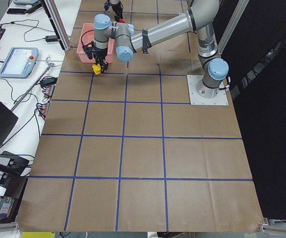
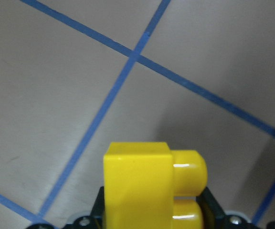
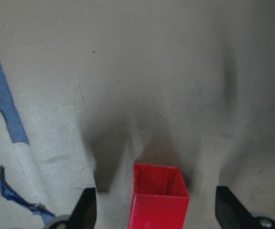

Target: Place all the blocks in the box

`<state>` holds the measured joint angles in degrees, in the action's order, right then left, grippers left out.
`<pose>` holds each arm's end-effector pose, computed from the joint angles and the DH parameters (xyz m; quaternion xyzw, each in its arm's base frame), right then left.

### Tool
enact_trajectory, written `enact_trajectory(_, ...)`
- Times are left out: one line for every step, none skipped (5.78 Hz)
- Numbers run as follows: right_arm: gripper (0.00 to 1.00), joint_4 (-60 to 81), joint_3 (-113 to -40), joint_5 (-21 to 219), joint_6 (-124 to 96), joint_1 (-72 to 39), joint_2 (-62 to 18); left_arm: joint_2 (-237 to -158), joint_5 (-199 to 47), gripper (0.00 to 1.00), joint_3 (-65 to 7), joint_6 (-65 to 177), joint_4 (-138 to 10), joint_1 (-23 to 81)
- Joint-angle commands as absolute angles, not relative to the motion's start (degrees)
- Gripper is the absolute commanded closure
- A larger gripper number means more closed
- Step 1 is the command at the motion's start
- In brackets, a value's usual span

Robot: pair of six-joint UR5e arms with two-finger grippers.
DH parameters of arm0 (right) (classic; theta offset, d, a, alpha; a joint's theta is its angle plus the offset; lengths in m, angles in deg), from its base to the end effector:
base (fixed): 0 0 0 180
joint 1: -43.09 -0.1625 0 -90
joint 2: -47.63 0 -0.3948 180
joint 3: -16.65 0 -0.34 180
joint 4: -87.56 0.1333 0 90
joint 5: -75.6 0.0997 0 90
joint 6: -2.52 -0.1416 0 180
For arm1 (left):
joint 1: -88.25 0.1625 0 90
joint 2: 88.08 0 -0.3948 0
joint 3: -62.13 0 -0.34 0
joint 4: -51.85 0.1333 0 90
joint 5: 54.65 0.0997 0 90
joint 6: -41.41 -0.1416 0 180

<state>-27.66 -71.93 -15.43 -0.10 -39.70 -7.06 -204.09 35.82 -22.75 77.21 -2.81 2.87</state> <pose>0.0560 -0.5994 0.1401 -0.0848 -0.9935 -0.0759 0.0059 -0.0816 -0.6313 0.2838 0.3432 -0.9308 0.1222 0.0299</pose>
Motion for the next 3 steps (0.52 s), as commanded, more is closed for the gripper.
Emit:
enact_trajectory(0.53,-27.32,-71.95,-15.45,-0.03,-39.70,-7.21,-208.20,34.39,0.86,-16.29,95.30,-2.38,-5.83)
enact_trajectory(0.59,-27.14,-71.69,-15.54,0.23,-39.70,-7.38,-210.40,33.34,0.85,-14.00,99.55,-1.50,-7.27)
enact_trajectory(0.61,-27.05,-70.90,-15.63,0.23,-39.53,-7.99,-211.82,27.76,0.82,-13.46,99.68,-1.32,-7.46)
